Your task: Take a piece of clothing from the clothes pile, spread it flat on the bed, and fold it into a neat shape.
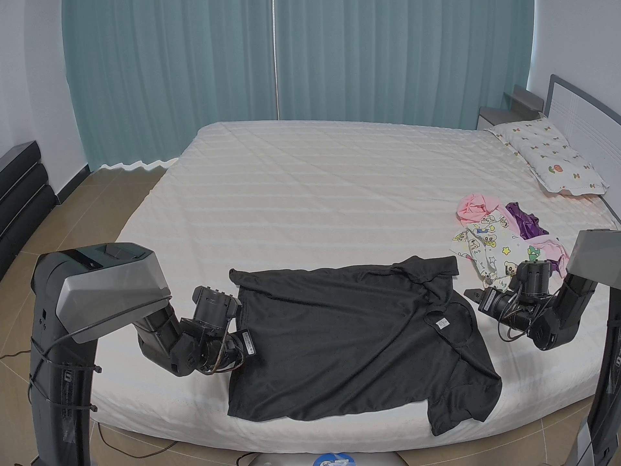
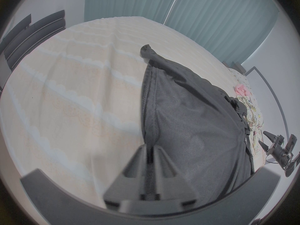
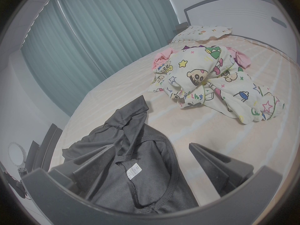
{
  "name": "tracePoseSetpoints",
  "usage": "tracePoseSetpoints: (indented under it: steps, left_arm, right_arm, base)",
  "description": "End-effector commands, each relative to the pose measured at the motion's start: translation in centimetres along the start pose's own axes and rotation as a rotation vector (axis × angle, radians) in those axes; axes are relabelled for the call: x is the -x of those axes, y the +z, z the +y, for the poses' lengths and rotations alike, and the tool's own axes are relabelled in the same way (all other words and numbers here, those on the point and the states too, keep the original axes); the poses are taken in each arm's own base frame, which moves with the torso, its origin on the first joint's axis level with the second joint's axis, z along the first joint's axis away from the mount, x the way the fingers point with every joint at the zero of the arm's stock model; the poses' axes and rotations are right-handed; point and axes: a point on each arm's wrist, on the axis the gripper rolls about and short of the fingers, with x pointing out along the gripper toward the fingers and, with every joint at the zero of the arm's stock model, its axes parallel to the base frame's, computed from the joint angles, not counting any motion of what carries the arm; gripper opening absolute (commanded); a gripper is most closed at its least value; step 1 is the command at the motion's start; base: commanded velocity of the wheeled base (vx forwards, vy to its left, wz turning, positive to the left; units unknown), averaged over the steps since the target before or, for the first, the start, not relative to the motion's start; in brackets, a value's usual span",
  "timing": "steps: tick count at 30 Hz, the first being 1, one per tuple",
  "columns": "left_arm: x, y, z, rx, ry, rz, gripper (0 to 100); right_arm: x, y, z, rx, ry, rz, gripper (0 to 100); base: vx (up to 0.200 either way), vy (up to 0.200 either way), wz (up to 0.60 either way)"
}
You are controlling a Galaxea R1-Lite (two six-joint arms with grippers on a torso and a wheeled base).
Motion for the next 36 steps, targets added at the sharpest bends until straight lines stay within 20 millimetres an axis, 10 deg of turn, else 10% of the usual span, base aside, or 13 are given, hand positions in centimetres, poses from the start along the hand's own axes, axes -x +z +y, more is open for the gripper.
tracePoseSetpoints:
  steps: [1,29,36]
  left_arm:
    - [0.1,0.0,0.6,-0.008,0.022,0.016,0]
    - [4.0,10.9,9.3,0.167,0.158,-0.169,0]
    - [3.6,10.5,10.4,0.196,0.160,-0.105,0]
  right_arm:
    - [-0.1,-0.1,-0.1,-0.008,-0.001,0.000,100]
    - [0.5,-1.4,-0.7,-0.018,-0.017,0.055,100]
    - [-0.3,-2.1,3.3,0.029,0.074,0.059,100]
  base:
    - [0.000,0.000,0.00]
    - [0.000,0.000,0.00]
    - [0.000,0.000,0.00]
